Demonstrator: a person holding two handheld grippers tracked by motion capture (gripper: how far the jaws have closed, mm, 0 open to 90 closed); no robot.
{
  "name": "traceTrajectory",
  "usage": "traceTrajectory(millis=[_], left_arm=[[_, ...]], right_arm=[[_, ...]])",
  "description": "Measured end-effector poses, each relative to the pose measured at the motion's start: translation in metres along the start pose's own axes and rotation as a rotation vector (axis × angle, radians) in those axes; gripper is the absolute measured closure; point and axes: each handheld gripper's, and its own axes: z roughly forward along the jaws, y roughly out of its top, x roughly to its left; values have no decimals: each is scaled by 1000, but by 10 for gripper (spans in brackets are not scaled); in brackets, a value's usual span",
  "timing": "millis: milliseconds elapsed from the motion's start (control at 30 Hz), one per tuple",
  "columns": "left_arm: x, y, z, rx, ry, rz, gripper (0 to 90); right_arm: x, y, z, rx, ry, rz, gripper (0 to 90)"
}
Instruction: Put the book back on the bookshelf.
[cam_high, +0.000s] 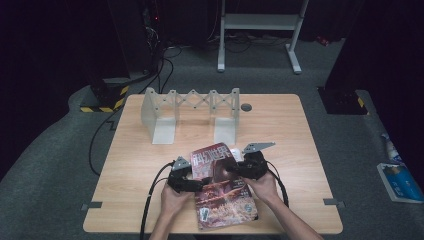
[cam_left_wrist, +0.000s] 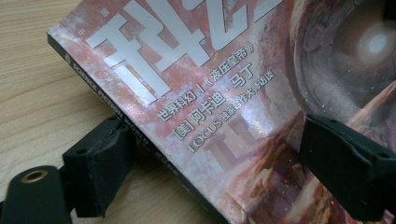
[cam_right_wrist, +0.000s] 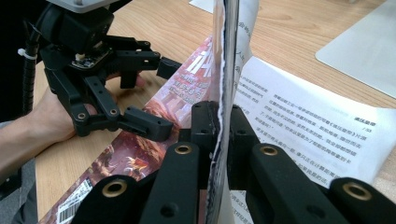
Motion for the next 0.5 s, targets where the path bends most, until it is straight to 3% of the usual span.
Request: traceTrajectory(millis=[200,400,500], left_arm=[[-1,0,-1,2,10,-5,153],[-2,-1,-3,2,52,19,227],[-1,-2,-3,-9,55,0,281]], right_arm=[[-3,-3,3,7,-10,1,845],[-8,-7,9,34,-32,11,845],[-11,-9,11,37,-37,20,844]])
